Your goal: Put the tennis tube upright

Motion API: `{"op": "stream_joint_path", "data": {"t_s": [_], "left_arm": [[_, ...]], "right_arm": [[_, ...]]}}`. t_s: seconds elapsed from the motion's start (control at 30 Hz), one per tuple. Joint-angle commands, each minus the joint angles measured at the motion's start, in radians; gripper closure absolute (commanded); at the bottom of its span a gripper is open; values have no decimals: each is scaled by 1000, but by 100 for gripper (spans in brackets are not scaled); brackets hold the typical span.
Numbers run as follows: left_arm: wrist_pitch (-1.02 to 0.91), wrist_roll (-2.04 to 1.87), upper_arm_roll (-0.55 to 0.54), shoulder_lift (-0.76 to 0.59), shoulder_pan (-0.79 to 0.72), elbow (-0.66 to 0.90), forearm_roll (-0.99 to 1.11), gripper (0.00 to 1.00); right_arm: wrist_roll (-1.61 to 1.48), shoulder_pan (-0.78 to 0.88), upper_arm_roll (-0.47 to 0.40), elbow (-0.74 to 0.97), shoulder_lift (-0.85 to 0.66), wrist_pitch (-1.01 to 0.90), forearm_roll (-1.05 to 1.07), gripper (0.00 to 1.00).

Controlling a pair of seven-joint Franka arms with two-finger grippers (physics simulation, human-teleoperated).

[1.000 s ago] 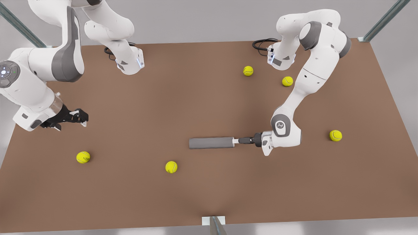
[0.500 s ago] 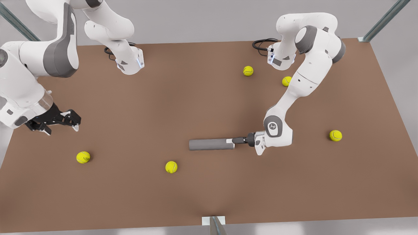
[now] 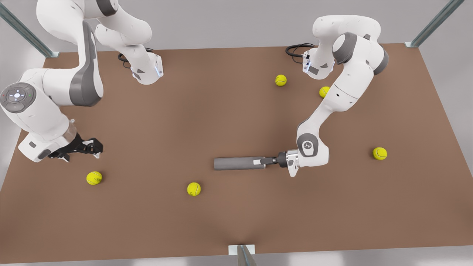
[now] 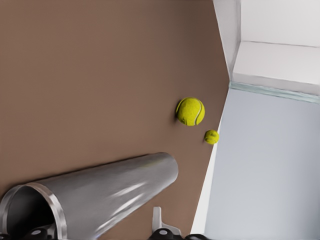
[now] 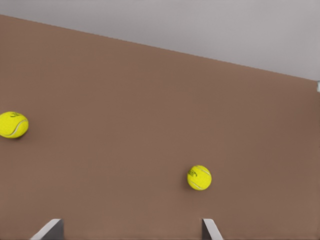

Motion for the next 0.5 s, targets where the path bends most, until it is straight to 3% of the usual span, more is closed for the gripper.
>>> {"op": "stream_joint_path", "data": {"t_s": [0.0, 0.1, 0.33, 0.47], "left_arm": [[0, 0, 0, 0, 0, 0, -5, 54], [-9, 0, 0, -5, 5, 9, -3, 65], [-28, -12, -25, -17, 15, 23, -25, 66], [-23, -17, -61, -18, 44, 23, -29, 75]], "right_arm": [[0, 5, 0, 0, 1, 0, -3, 0], [0, 2, 0, 0, 15, 0, -1, 0], [-26, -38, -6, 0, 23, 26, 11, 0], [-41, -46, -6, 0, 32, 30, 14, 0]]}}
